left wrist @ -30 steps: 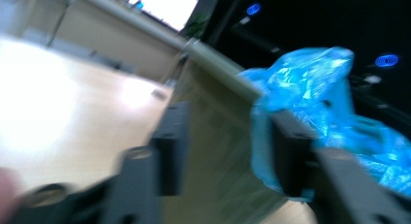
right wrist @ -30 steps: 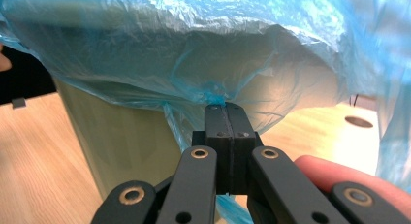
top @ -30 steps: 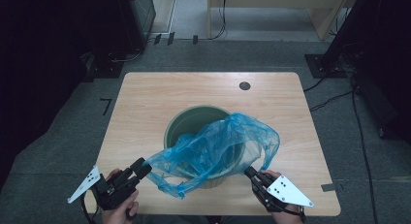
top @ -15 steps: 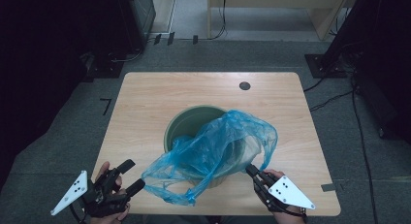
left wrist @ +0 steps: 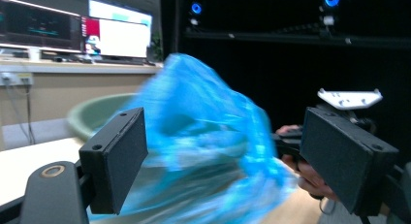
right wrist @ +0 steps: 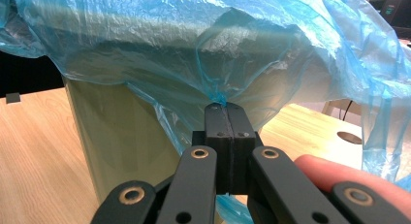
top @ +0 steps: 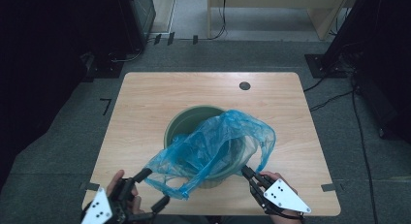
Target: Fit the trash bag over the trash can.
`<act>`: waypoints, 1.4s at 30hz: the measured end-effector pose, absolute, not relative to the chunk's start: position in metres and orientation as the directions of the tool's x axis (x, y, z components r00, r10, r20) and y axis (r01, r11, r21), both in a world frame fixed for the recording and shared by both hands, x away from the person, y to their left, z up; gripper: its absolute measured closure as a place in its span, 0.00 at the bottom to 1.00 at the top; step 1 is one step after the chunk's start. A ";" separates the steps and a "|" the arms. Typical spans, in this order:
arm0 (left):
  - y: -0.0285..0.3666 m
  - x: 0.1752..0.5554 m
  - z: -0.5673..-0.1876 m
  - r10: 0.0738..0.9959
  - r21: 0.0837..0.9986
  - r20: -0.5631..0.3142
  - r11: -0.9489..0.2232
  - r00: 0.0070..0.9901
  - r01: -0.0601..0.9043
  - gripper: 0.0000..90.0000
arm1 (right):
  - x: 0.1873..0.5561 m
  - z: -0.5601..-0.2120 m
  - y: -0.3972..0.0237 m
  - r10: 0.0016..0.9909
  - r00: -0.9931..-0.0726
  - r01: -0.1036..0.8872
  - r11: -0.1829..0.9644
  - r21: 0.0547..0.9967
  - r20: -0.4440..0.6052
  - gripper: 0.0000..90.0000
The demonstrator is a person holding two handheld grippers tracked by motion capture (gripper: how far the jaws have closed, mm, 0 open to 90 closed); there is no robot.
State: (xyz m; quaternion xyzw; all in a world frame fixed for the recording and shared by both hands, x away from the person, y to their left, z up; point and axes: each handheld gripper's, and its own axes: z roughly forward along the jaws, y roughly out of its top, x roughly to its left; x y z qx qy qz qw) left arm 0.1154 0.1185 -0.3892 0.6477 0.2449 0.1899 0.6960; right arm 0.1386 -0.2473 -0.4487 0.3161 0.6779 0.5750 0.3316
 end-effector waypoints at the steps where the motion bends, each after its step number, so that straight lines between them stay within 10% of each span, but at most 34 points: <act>1: 0.111 0.115 -0.391 0.584 0.996 -0.082 0.067 0.808 0.053 0.18 | 0.138 -0.449 -0.247 0.810 -0.580 0.048 0.139 0.989 -0.085 1.00; 7: 0.082 0.115 -0.407 0.653 0.997 0.029 -0.073 0.757 0.024 0.23 | 0.137 -0.448 -0.247 0.802 -0.589 0.035 0.151 0.988 -0.101 1.00; 10: 0.080 0.120 -0.408 0.701 0.994 0.056 -0.108 0.711 0.029 0.68 | 0.138 -0.449 -0.247 0.793 -0.600 0.034 0.157 0.987 -0.105 1.00; 14: 0.087 0.127 -0.397 0.700 0.998 0.028 -0.054 0.713 0.013 0.89 | 0.138 -0.451 -0.247 0.781 -0.613 0.035 0.177 0.984 -0.119 1.00; 28: 0.110 0.217 -0.356 0.782 0.990 -0.137 0.099 0.609 0.096 0.95 | 0.144 -0.466 -0.251 0.751 -0.640 0.065 0.263 0.963 -0.162 1.00; 42: 0.112 0.259 -0.391 0.849 0.977 -0.208 0.160 0.485 0.139 0.97 | 0.146 -0.476 -0.249 0.725 -0.659 0.064 0.317 0.946 -0.199 1.00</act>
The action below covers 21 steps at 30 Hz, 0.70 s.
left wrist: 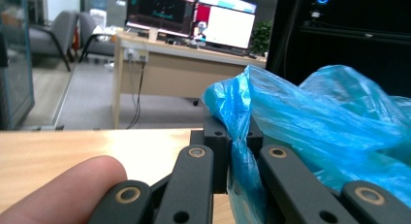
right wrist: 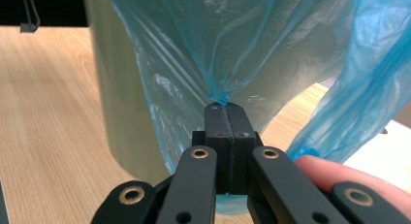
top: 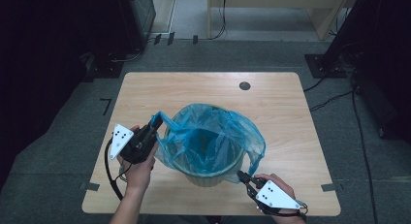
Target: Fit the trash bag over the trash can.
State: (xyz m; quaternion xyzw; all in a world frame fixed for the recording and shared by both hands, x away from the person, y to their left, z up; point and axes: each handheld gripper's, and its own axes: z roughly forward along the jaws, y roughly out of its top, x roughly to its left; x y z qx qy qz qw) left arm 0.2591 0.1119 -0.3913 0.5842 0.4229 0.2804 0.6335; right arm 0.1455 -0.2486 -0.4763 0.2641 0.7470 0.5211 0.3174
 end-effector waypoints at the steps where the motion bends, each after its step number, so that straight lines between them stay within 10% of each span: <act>1: 0.114 0.260 -0.393 0.851 0.975 -0.217 0.168 0.478 0.144 0.97 | 0.146 -0.476 -0.249 0.725 -0.659 0.064 0.317 0.946 -0.199 1.00; 21: 0.135 0.255 -0.411 0.865 0.977 -0.198 0.140 0.461 0.159 0.96 | 0.152 -0.489 -0.245 0.738 -0.623 0.110 0.412 0.905 -0.260 1.00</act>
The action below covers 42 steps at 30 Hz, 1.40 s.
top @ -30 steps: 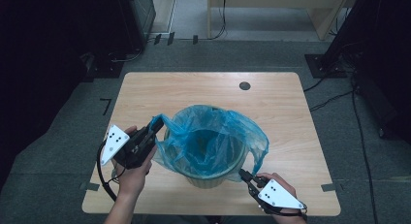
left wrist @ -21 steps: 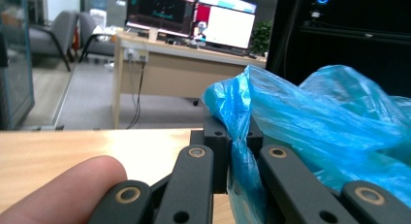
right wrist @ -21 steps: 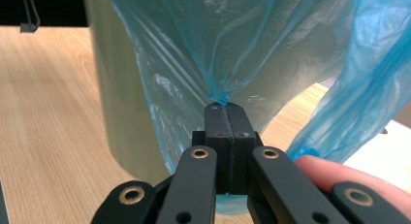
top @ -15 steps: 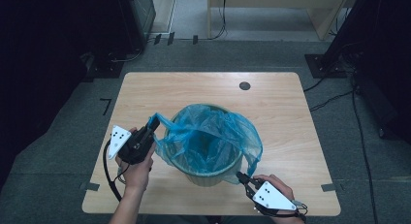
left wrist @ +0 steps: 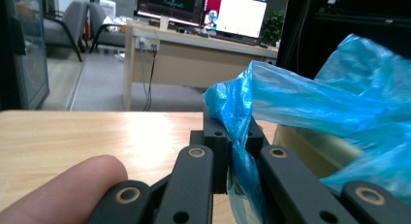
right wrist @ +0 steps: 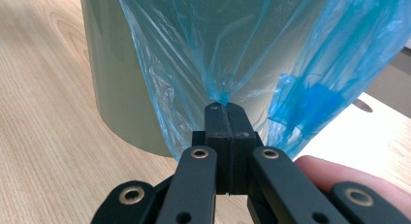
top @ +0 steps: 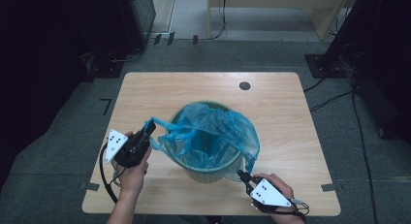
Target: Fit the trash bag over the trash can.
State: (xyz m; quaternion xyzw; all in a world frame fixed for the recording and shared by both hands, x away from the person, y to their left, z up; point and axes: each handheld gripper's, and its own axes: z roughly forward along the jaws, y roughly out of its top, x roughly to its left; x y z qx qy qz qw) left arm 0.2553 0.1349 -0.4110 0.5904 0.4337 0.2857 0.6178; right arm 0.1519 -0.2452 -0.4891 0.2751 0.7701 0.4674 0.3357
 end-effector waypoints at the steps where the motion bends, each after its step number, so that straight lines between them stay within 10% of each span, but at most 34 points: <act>1: 0.136 0.254 -0.409 0.863 0.977 -0.203 0.147 0.463 0.154 0.95 | 0.152 -0.488 -0.245 0.736 -0.626 0.109 0.408 0.906 -0.257 1.00; 12: 0.134 0.253 -0.403 0.857 0.977 -0.206 0.150 0.472 0.154 0.95 | 0.136 -0.455 -0.266 0.674 -0.718 0.005 0.251 0.968 -0.171 0.58; 24: 0.125 0.253 -0.402 0.845 0.978 -0.203 0.151 0.494 0.144 0.95 | 0.142 -0.420 -0.271 0.819 -0.552 -0.112 0.116 0.987 -0.159 0.58; 42: 0.124 0.259 -0.407 0.838 0.969 -0.239 0.177 0.491 0.170 0.95 | 0.198 -0.428 -0.269 0.917 -0.369 -0.038 0.147 0.988 -0.150 0.45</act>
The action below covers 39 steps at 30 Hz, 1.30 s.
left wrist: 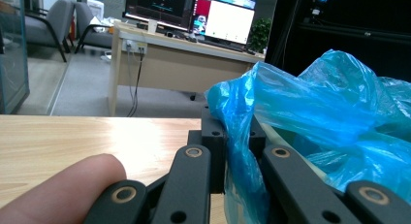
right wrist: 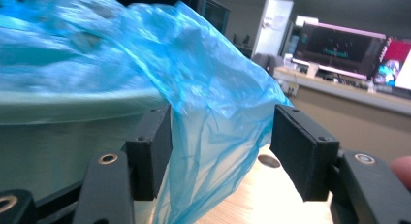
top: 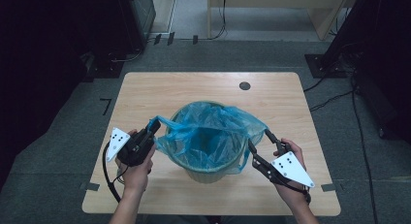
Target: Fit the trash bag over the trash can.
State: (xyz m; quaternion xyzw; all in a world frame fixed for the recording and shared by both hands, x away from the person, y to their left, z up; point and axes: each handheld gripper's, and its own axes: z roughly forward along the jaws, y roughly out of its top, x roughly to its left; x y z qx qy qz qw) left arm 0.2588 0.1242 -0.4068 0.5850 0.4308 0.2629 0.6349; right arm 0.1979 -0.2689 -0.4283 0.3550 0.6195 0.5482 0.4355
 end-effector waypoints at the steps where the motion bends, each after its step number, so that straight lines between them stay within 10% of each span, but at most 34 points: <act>1: 0.124 0.259 -0.407 0.838 0.969 -0.239 0.177 0.491 0.170 0.95 | 0.198 -0.428 -0.269 0.917 -0.369 -0.038 0.147 0.988 -0.150 0.45; 4: 0.126 0.261 -0.408 0.839 0.967 -0.249 0.187 0.485 0.173 0.95 | 0.205 -0.429 -0.269 0.919 -0.375 -0.016 0.120 0.993 -0.118 0.58; 6: 0.127 0.262 -0.409 0.841 0.966 -0.250 0.185 0.479 0.180 0.96 | 0.211 -0.427 -0.267 0.908 -0.405 -0.003 0.114 0.994 -0.105 0.89; 9: 0.127 0.264 -0.410 0.844 0.965 -0.253 0.185 0.472 0.187 0.97 | 0.213 -0.424 -0.266 0.905 -0.413 0.000 0.111 0.994 -0.101 1.00; 39: 0.103 0.294 -0.475 0.891 0.864 -0.335 0.161 0.306 0.477 0.99 | 0.290 -0.441 -0.238 0.922 -0.358 0.260 -0.057 0.964 0.151 1.00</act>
